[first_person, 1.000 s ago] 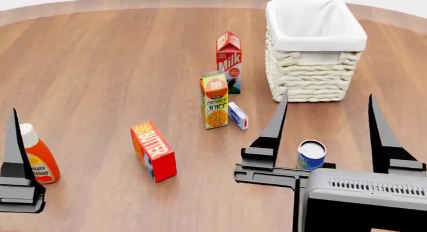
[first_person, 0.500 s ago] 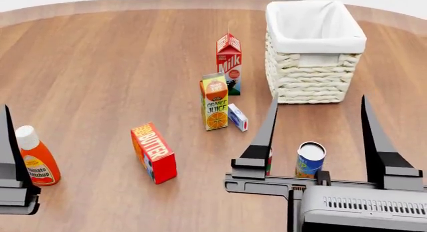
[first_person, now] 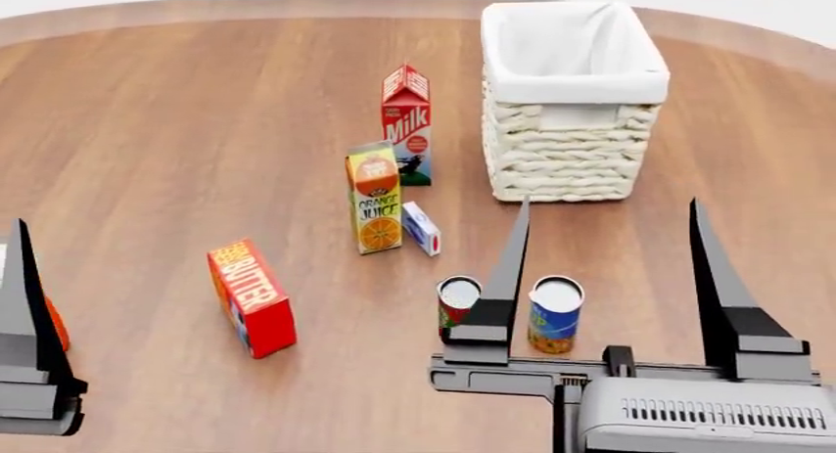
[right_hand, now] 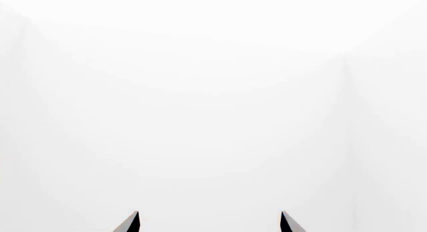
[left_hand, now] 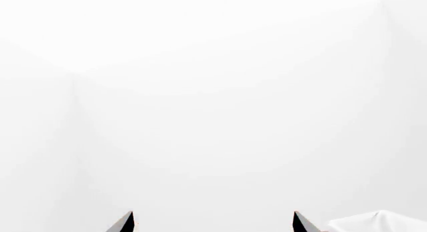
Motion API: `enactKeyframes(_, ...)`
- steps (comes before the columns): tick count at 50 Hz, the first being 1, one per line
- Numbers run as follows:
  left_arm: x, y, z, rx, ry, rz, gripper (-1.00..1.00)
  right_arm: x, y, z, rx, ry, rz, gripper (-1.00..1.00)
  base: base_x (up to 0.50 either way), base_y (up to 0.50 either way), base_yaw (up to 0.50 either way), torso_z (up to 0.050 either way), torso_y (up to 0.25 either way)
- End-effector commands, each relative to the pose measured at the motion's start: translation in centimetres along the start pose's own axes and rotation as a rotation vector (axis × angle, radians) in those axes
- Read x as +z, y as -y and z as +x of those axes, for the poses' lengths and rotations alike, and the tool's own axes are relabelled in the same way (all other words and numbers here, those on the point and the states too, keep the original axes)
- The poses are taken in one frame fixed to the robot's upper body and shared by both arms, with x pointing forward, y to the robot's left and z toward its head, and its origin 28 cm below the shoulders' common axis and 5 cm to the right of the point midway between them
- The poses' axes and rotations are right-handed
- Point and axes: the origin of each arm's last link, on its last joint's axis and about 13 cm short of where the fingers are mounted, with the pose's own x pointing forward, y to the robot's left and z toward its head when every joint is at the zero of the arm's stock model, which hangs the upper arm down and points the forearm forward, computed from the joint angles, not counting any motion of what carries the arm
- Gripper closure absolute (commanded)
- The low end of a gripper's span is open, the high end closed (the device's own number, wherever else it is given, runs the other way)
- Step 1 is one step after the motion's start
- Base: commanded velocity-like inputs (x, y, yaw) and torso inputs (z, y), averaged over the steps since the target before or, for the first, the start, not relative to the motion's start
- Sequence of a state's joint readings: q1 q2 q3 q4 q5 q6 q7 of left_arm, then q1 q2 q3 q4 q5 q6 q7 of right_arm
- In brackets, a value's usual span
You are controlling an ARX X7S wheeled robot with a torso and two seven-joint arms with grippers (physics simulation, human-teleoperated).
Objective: Pick up the alphabet soup and the tomato sauce, and put them in the basket.
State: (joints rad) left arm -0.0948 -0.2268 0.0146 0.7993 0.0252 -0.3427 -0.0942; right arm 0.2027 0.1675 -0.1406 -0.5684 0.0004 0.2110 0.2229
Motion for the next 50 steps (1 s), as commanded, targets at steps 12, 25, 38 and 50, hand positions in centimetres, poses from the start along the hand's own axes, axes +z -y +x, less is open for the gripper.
enactKeyframes(12, -0.11, 0.09, -0.19, 0.009, 0.0, 0.007, -1.0, -0.1, -0.15, -0.16, 0.013, 0.018, -0.054, -1.0, 0.0, -0.09, 0.0, 0.0, 0.0)
enactKeyframes(25, -0.1, 0.22, -0.28, 0.001, 0.0, 0.003, -1.0, 0.5, -0.09, 0.14, 0.021, 0.027, -0.056, -1.0, 0.18, 0.0, 0.0, 0.0, 0.0)
enactKeyframes(38, -0.16, 0.2, -0.32, 0.003, 0.001, 0.007, -1.0, 0.59, -0.08, 0.15, 0.024, 0.024, -0.038, -1.0, 0.29, 0.0, 0.0, 0.0, 0.0)
enactKeyframes(50, -0.16, 0.17, -0.3, 0.003, 0.003, 0.008, -1.0, 0.2, -0.14, -0.14, 0.027, 0.025, -0.024, -1.0, 0.29, 0.0, 0.0, 0.0, 0.0)
